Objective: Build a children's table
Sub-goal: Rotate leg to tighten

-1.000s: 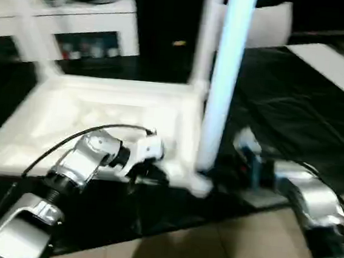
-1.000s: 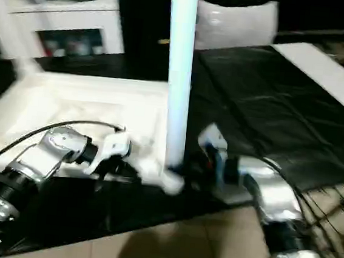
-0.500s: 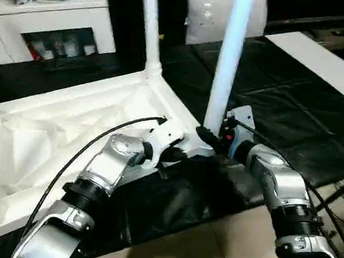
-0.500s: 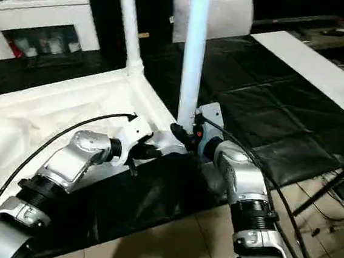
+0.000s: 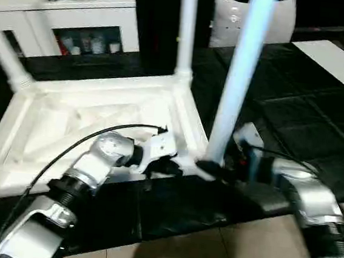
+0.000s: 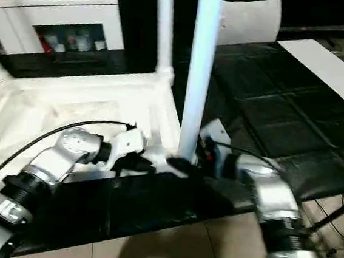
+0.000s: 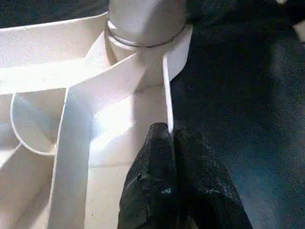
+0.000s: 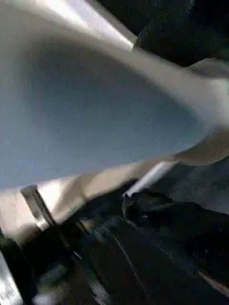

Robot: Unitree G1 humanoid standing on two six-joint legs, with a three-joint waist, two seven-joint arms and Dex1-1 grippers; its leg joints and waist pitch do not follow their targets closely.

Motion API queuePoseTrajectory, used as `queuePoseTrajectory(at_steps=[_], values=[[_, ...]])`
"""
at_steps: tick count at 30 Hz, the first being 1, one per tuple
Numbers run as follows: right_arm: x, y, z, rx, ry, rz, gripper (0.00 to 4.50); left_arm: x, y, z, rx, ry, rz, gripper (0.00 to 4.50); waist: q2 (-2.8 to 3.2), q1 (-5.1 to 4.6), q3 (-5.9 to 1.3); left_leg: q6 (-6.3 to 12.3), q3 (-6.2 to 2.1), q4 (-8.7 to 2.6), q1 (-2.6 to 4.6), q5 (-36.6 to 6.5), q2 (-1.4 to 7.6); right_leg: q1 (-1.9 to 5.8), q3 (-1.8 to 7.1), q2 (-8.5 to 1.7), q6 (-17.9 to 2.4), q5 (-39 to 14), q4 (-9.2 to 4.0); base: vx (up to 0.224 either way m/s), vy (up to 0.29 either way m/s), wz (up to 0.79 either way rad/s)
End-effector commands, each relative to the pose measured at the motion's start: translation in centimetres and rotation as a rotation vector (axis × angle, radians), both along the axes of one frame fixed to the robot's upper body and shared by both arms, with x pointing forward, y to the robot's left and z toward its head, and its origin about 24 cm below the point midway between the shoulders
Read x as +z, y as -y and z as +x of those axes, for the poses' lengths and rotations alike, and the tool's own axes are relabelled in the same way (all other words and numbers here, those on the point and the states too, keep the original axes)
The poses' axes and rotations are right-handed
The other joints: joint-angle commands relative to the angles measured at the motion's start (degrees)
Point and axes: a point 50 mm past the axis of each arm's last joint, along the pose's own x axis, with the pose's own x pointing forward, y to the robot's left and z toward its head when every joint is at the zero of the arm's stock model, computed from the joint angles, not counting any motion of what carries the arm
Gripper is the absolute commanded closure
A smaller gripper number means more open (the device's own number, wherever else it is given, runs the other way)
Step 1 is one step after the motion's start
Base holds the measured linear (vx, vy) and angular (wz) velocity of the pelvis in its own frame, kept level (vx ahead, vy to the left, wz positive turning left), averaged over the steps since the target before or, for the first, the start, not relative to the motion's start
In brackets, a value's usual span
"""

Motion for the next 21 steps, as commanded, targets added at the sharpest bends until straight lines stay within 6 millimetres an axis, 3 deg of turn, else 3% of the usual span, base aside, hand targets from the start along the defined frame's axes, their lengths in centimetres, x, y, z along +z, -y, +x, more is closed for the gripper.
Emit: queuePoseTrajectory(at_steps=[1,9,14,17,21], values=[[0.6,-0.3,-0.6,0.102,0.007,0.018,0.54,0.9,0.7,-0.1,-0.116,0.032,0.020,4.50,-0.80,0.19,-4.04,7.44,-0.44,-4.22,-0.14,-3.4,3.32,4.19,3.88,-3.39,-8.9,-14.8,-2.81,0.000,0.000,0.00],[1.0,0.7,-2.0,0.306,-0.034,-0.011,1.26,0.7,-0.2,-1.3,-0.315,-0.020,0.059,4.50,-0.94,1.75,-4.15,7.50,-0.26,-4.16,-0.05,-2.5,3.45,4.13,4.03,-3.44,-9.3,-14.7,-2.55,0.000,0.000,0.00],[0.9,0.7,-2.3,0.351,-0.054,-0.009,1.78,0.5,-0.4,-1.7,-0.356,-0.035,0.069,4.50,-0.93,1.88,-4.02,6.56,-0.28,-4.33,0.00,-3.6,3.52,4.07,4.01,-3.45,-8.9,-16.5,-2.78,0.000,0.000,0.00],[0.9,0.6,-2.3,0.360,-0.052,-0.006,1.83,0.6,-0.4,-1.7,-0.362,-0.037,0.069,4.50,-1.08,1.78,-3.91,5.78,-0.23,-4.46,-0.06,-4.7,3.39,4.15,4.00,-3.40,-8.1,-18.5,-3.06,0.000,0.000,0.00],[0.7,0.5,-2.3,0.377,-0.057,0.003,2.21,0.5,-0.4,-1.8,-0.380,-0.041,0.069,4.50,-1.11,1.76,-4.02,5.80,-0.18,-4.40,0.01,-4.0,3.34,4.09,4.07,-3.35,-8.0,-18.1,-2.99,0.000,0.000,0.00]])
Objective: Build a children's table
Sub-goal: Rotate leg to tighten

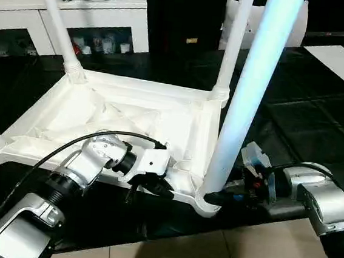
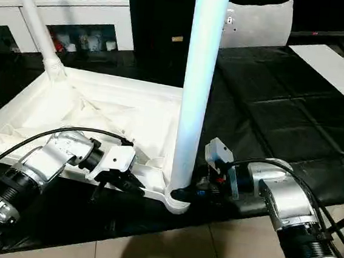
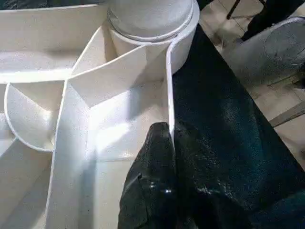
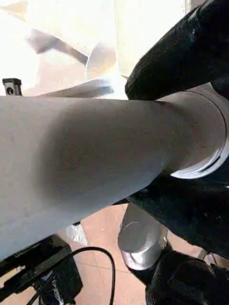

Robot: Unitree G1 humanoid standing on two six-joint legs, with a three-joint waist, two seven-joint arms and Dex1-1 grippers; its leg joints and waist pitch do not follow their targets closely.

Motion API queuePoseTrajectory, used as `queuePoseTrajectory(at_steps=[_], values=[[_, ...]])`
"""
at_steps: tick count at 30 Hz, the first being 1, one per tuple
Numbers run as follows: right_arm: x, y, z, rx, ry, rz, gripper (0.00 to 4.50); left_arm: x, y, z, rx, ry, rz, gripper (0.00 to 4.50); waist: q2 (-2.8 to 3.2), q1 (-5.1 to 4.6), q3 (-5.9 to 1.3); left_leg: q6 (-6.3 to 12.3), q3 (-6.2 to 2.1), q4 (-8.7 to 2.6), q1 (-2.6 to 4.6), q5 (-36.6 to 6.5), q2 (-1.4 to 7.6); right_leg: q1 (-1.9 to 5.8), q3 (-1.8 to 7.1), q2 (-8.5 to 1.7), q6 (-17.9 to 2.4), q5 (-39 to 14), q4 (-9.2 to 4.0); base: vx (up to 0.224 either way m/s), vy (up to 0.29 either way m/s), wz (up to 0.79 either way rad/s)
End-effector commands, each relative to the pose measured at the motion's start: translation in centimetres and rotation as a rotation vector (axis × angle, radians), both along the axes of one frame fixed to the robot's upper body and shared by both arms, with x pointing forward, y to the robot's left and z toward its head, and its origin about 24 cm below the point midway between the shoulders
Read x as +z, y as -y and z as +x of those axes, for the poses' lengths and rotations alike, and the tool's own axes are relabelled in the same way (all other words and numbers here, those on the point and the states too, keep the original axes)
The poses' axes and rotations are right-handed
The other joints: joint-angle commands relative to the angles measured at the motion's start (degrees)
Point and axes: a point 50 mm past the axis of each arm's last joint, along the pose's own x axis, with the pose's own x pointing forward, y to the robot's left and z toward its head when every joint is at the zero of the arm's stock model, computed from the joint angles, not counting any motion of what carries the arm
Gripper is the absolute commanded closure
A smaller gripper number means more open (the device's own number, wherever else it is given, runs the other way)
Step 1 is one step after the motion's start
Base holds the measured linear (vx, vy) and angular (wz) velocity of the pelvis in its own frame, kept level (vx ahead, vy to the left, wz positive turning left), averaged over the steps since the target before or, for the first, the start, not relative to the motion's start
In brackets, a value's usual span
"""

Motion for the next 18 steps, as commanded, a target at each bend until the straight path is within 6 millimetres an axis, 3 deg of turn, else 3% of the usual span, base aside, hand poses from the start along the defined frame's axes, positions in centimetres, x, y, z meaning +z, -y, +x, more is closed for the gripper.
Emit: queuePoseTrajectory(at_steps=[1,9,13,14,15,17,18], values=[[0.3,-0.1,0.1,0.020,0.011,0.009,2.23,0.4,0.5,-0.2,-0.081,0.005,0.013,4.50,-1.07,-0.11,-4.04,5.91,-0.51,-4.41,-0.28,-3.8,3.33,4.04,3.74,-3.32,-8.1,-17.8,-3.07,0.000,0.000,0.00],[0.1,-0.6,-0.1,-0.012,0.005,0.045,2.54,0.4,0.7,0.0,-0.001,-0.024,-0.037,4.50,-1.16,-0.16,-3.96,5.84,-0.37,-4.44,-0.29,-3.6,3.29,4.05,3.80,-3.30,-7.8,-18.7,-3.20,0.000,0.000,0.00],[-0.1,-1.9,1.4,-0.199,0.026,0.052,2.55,0.7,1.3,0.6,0.145,-0.036,-0.096,4.50,-1.13,-0.64,-3.68,4.77,-0.34,-4.59,-0.33,-5.4,2.98,4.06,3.65,-3.18,-6.7,-22.2,-3.70,0.000,0.000,0.00],[-0.3,-2.3,1.9,-0.266,0.033,0.038,2.55,0.8,1.6,0.7,0.184,-0.045,-0.117,4.50,-1.25,-1.28,-3.35,2.99,-0.36,-4.67,-0.31,-7.0,2.55,3.94,3.41,-3.07,-5.4,-26.4,-4.15,0.000,0.000,0.00],[-0.6,-2.8,3.0,-0.388,0.038,0.013,2.55,1.0,2.2,0.8,0.242,-0.066,-0.156,4.50,-1.31,-1.60,-3.36,2.31,-0.40,-4.69,-0.24,-7.6,2.38,4.04,3.23,-3.09,-4.8,-27.9,-4.30,0.000,0.000,0.00],[-1.0,-3.5,4.0,-0.508,0.032,-0.015,2.55,1.2,2.9,0.9,0.295,-0.075,-0.187,4.50,-1.28,-3.54,-3.14,1.24,-0.57,-4.40,-0.37,-9.6,1.76,3.91,2.56,-2.98,-2.3,-33.3,-5.28,0.000,0.000,0.00],[-1.2,-4.0,4.5,-0.559,0.031,-0.025,2.55,1.3,3.3,1.0,0.334,-0.066,-0.195,4.50,-1.45,-4.12,-3.18,1.12,-0.62,-4.30,-0.37,-10.0,1.74,3.87,2.50,-2.97,-2.0,-33.6,-5.27,0.000,0.000,0.00]])
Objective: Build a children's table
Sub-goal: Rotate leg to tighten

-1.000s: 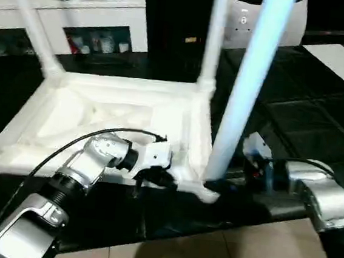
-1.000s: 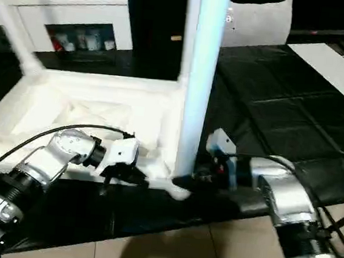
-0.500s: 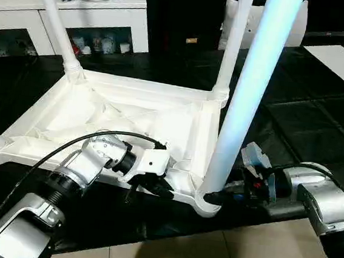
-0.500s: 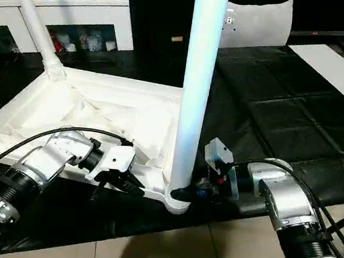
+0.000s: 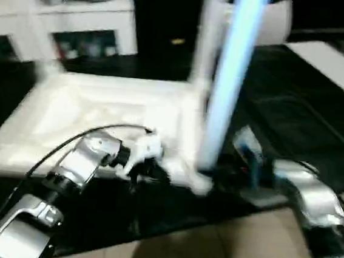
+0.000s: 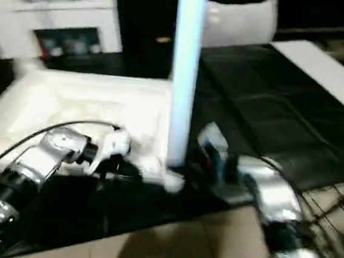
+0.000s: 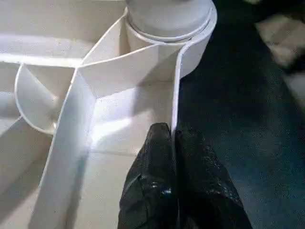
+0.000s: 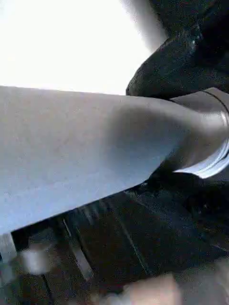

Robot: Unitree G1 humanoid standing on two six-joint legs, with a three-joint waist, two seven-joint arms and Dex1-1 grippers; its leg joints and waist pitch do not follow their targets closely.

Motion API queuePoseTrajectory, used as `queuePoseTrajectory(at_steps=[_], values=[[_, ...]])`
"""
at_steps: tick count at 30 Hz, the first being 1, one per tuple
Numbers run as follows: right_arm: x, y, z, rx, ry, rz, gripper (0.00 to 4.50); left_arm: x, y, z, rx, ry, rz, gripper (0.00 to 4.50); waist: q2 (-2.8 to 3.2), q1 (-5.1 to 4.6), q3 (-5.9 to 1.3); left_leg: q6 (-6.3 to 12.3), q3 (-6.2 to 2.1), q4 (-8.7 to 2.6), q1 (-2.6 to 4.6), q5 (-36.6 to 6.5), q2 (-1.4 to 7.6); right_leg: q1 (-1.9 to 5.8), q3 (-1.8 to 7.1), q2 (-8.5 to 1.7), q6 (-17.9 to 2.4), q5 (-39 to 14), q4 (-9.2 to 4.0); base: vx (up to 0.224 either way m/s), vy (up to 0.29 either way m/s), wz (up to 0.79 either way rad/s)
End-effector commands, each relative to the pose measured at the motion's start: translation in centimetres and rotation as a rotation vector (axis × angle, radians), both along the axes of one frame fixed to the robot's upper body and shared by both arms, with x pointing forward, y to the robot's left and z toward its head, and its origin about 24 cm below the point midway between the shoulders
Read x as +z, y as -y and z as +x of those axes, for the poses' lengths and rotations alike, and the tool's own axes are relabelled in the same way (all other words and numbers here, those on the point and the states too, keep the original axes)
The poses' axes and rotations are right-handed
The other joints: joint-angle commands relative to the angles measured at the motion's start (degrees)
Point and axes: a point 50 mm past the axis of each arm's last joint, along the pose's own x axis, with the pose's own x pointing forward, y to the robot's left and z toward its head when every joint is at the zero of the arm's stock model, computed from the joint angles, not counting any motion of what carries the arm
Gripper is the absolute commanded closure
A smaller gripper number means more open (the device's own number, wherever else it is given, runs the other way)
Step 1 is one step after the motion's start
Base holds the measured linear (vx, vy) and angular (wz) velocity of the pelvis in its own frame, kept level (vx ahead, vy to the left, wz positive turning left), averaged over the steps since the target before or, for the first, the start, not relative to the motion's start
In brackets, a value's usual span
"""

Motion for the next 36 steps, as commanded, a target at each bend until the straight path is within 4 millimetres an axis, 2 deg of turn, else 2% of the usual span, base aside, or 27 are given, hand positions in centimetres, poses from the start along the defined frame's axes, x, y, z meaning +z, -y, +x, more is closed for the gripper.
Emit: queuePoseTrajectory(at_steps=[1,2,3,4,6,9,10,11,13,14,16,17,18,19,22,27,29,30,32,33,34,36], values=[[-0.9,-1.4,1.1,-0.139,-0.025,-0.056,2.56,1.6,4.1,-0.5,-0.064,0.034,-0.140,4.50,-1.13,-0.28,-3.27,1.89,-1.14,-4.22,-1.18,-10.7,1.66,3.90,1.86,-2.91,-1.7,-34.0,-5.78,0.000,0.000,0.00],[-0.9,-1.5,1.3,-0.154,-0.025,-0.060,2.56,1.6,4.2,-0.5,-0.052,0.036,-0.142,4.50,-1.05,-0.88,-3.44,2.43,-1.06,-4.06,-1.00,-10.8,1.52,3.72,1.80,-2.89,-1.5,-33.7,-6.03,0.000,0.000,0.00],[-1.1,-1.9,1.6,-0.201,-0.028,-0.065,2.56,1.8,4.6,-0.2,-0.011,0.044,-0.150,4.50,-1.32,-1.18,-3.52,2.86,-1.07,-4.05,-1.05,-10.7,1.50,3.71,1.86,-2.87,-1.6,-33.2,-6.06,0.000,0.000,0.00],[-1.3,-2.3,2.0,-0.251,-0.032,-0.068,2.56,1.9,5.0,0.1,0.035,0.051,-0.158,4.50,-1.05,-1.77,-3.59,3.26,-1.17,-4.12,-1.41,-9.5,1.71,3.87,1.98,-2.93,-2.5,-31.2,-5.62,0.000,0.000,0.00],[-1.5,-3.3,2.6,-0.346,-0.047,-0.044,2.56,2.3,6.0,0.6,0.134,0.065,-0.186,4.50,-1.07,-2.27,-3.78,3.77,-1.17,-4.03,-1.38,-8.1,1.69,3.85,1.94,-2.90,-3.6,-28.9,-5.51,0.000,0.000,0.00],[-1.3,-4.1,2.8,-0.370,-0.016,-0.013,2.56,2.5,6.7,0.9,0.185,0.092,-0.181,4.50,-0.98,-2.18,-4.02,5.49,-1.20,-4.00,-1.58,-6.1,1.99,3.92,2.24,-3.06,-5.3,-24.5,-4.99,0.000,0.000,0.00],[-1.3,-4.3,2.8,-0.374,-0.012,-0.005,2.56,2.5,6.7,0.9,0.189,0.093,-0.180,4.50,-1.00,-2.09,-4.16,6.16,-1.36,-4.07,-1.76,-5.0,2.18,4.21,2.29,-3.12,-6.0,-22.1,-4.52,0.000,0.000,0.00],[-1.1,-4.4,2.8,-0.354,0.007,0.008,1.87,2.6,6.7,0.9,0.189,0.095,-0.177,4.50,-0.87,-1.96,-4.32,6.94,-1.44,-3.98,-1.79,-3.7,2.32,4.28,2.37,-3.17,-7.0,-19.2,-4.09,0.000,0.000,0.00],[-1.0,-4.4,2.8,-0.347,0.009,0.024,1.87,2.6,6.6,0.9,0.188,0.100,-0.167,4.50,-0.86,-1.91,-4.37,8.29,-1.51,-3.87,-1.92,-1.8,2.48,4.35,2.49,-3.17,-8.6,-15.4,-3.55,0.000,0.000,0.00],[-0.8,-4.1,2.7,-0.343,0.019,0.047,1.80,2.5,6.2,0.9,0.183,0.113,-0.145,4.50,-0.55,-1.59,-4.48,8.96,-1.50,-3.77,-1.81,-0.6,2.58,4.31,2.56,-3.22,-9.5,-13.7,-3.30,0.000,0.000,0.00],[-0.6,-3.9,2.7,-0.337,0.029,0.059,1.51,2.4,5.9,1.0,0.181,0.122,-0.133,4.50,-0.55,-0.90,-4.57,9.93,-1.38,-3.62,-1.78,1.4,2.57,4.28,2.64,-3.17,-10.1,-11.5,-2.97,0.000,0.000,0.00],[-0.6,-3.6,2.5,-0.324,0.037,0.061,1.44,2.3,5.6,1.0,0.177,0.127,-0.125,4.50,-0.62,-0.62,-4.51,10.30,-1.32,-3.63,-1.71,1.6,2.60,4.24,2.66,-3.17,-10.3,-11.3,-2.96,0.000,0.000,0.00],[-0.5,-3.2,2.3,-0.307,0.048,0.063,1.40,2.3,5.3,1.1,0.169,0.138,-0.117,4.50,-0.43,-0.36,-4.49,10.44,-1.35,-3.62,-1.65,1.6,2.59,4.25,2.63,-3.18,-10.3,-11.2,-2.99,0.000,0.000,0.00],[-0.5,-3.2,2.3,-0.307,0.048,0.063,1.33,2.3,5.3,1.1,0.169,0.138,-0.117,4.50,-0.59,-0.09,-4.49,10.55,-1.27,-3.64,-1.65,1.1,2.64,4.29,2.66,-3.18,-10.0,-11.6,-3.05,0.000,0.000,0.00],[-0.4,-2.1,1.4,-0.216,0.065,0.084,1.08,2.2,4.2,1.3,0.122,0.165,-0.089,4.50,-0.63,0.82,-4.43,10.53,-1.22,-3.69,-1.59,0.3,2.62,4.27,2.72,-3.13,-9.3,-12.5,-3.15,0.000,0.000,0.00],[0.0,-0.3,0.3,-0.091,0.081,0.083,0.64,1.9,2.9,1.0,0.018,0.156,-0.038,4.50,-0.49,2.01,-4.28,8.90,-1.21,-3.97,-1.24,-1.7,2.83,4.11,2.81,-3.13,-8.5,-15.4,-3.50,0.000,0.000,0.00],[0.1,0.4,0.1,-0.058,0.084,0.061,0.50,1.8,2.5,0.9,-0.025,0.154,-0.026,4.50,-0.43,2.34,-4.25,8.52,-1.17,-4.04,-1.16,-2.0,3.03,4.06,2.96,-3.19,-9.0,-14.4,-3.26,0.000,0.000,0.00],[0.1,0.5,0.0,-0.048,0.085,0.053,0.29,1.8,2.4,0.8,-0.042,0.156,-0.023,4.50,-0.44,2.46,-4.23,8.34,-1.20,-4.08,-1.15,-2.3,3.04,4.07,2.95,-3.23,-9.1,-14.5,-3.26,0.000,0.000,0.00],[0.4,1.5,-0.3,0.026,0.086,0.012,0.20,1.6,1.9,0.4,-0.129,0.155,-0.005,4.50,-0.50,3.14,-4.32,7.98,-1.06,-4.04,-1.00,-2.2,3.08,4.04,3.08,-3.26,-9.1,-14.3,-3.20,0.000,0.000,0.00],[0.5,1.8,-0.5,0.050,0.084,0.002,0.13,1.5,1.7,0.3,-0.151,0.151,0.004,4.50,-0.50,3.14,-4.32,7.98,-1.06,-4.04,-1.00,-2.2,3.08,4.04,3.08,-3.26,-9.1,-14.3,-3.20,0.000,0.000,0.00],[0.6,1.9,-0.6,0.066,0.083,-0.003,0.06,1.5,1.6,0.2,-0.165,0.148,0.010,4.50,-0.46,3.65,-4.40,8.21,-1.03,-3.95,-0.94,-1.1,3.17,3.96,3.22,-3.21,-9.6,-12.7,-2.83,0.000,0.000,0.00],[0.7,2.4,-0.9,0.129,0.066,-0.034,0.06,1.4,1.2,0.0,-0.215,0.137,0.025,4.50,-0.58,3.98,-4.34,8.25,-0.97,-3.97,-1.05,-1.2,3.11,4.03,3.15,-3.26,-9.4,-13.1,-2.87,0.000,0.000,0.00]])
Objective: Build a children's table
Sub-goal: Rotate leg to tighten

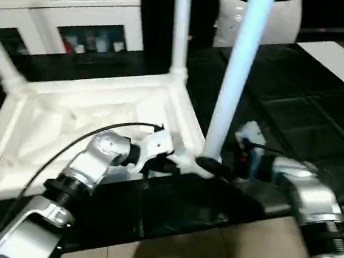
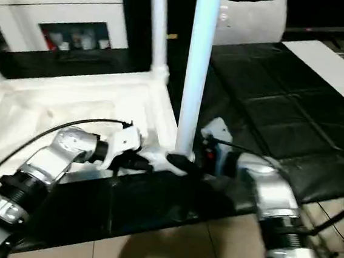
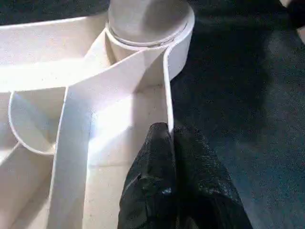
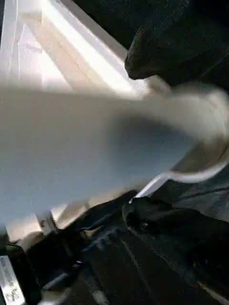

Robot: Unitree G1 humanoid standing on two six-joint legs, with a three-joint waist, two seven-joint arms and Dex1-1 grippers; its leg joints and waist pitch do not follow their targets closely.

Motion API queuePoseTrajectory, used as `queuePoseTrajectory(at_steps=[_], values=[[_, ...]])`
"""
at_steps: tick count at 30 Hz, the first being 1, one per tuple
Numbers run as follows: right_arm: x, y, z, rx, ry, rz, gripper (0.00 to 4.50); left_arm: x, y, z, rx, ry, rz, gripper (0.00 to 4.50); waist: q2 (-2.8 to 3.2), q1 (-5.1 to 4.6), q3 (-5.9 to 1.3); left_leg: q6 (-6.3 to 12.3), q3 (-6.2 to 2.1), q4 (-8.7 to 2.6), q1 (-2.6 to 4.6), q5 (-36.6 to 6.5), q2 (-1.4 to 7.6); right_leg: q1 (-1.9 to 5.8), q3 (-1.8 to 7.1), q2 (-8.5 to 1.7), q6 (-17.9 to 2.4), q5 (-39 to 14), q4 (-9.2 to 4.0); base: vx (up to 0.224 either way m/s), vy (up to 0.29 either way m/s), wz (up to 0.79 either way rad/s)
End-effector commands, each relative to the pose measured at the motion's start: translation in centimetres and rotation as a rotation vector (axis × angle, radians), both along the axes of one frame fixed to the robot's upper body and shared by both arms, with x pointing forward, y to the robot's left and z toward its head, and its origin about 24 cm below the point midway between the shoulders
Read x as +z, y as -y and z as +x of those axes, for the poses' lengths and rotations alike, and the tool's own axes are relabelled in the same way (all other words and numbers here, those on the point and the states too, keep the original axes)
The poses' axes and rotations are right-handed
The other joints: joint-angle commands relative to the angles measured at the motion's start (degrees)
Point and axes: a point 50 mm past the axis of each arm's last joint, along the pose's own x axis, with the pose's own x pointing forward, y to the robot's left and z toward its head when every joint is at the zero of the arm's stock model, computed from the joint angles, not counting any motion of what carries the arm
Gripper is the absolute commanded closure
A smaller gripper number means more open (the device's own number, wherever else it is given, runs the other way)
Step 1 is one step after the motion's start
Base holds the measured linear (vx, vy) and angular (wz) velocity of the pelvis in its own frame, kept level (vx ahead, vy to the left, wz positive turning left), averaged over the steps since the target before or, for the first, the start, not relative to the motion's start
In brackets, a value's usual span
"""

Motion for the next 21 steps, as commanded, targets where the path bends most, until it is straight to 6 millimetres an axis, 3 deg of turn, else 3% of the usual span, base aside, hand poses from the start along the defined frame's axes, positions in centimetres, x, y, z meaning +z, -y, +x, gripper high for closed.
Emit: queuePoseTrajectory(at_steps=[1,9,17,21], values=[[0.4,-0.1,-0.6,0.102,0.003,-0.023,0.06,1.2,0.7,-0.1,-0.129,0.038,0.014,4.50,-0.69,0.05,-4.32,7.83,-0.30,-3.93,-0.09,-1.7,3.01,4.51,3.72,-3.26,-8.5,-14.4,-2.83,0.000,0.000,0.00],[0.6,0.3,-1.7,0.281,-0.044,-0.048,0.22,1.2,0.2,-0.9,-0.277,0.003,0.037,4.50,-0.72,0.84,-4.16,6.64,-0.25,-4.12,0.00,-4.1,3.20,4.31,3.84,-3.30,-8.1,-17.7,-3.05,0.000,0.000,0.00],[0.8,0.3,-2.1,0.344,-0.076,-0.029,0.94,1.4,0.3,-1.5,-0.373,-0.022,0.046,4.50,-0.82,1.25,-3.97,5.25,-0.19,-4.27,0.12,-5.9,3.15,4.18,3.87,-3.23,-6.9,-21.1,-3.44,0.000,0.000,0.00],[0.9,0.3,-2.3,0.366,-0.086,-0.018,1.37,1.4,0.3,-1.6,-0.385,-0.026,0.041,4.50,-0.91,1.64,-4.12,5.35,-0.17,-4.19,0.08,-4.8,3.12,4.19,3.93,-3.22,-6.7,-20.4,-3.31,0.000,0.000,0.00]])
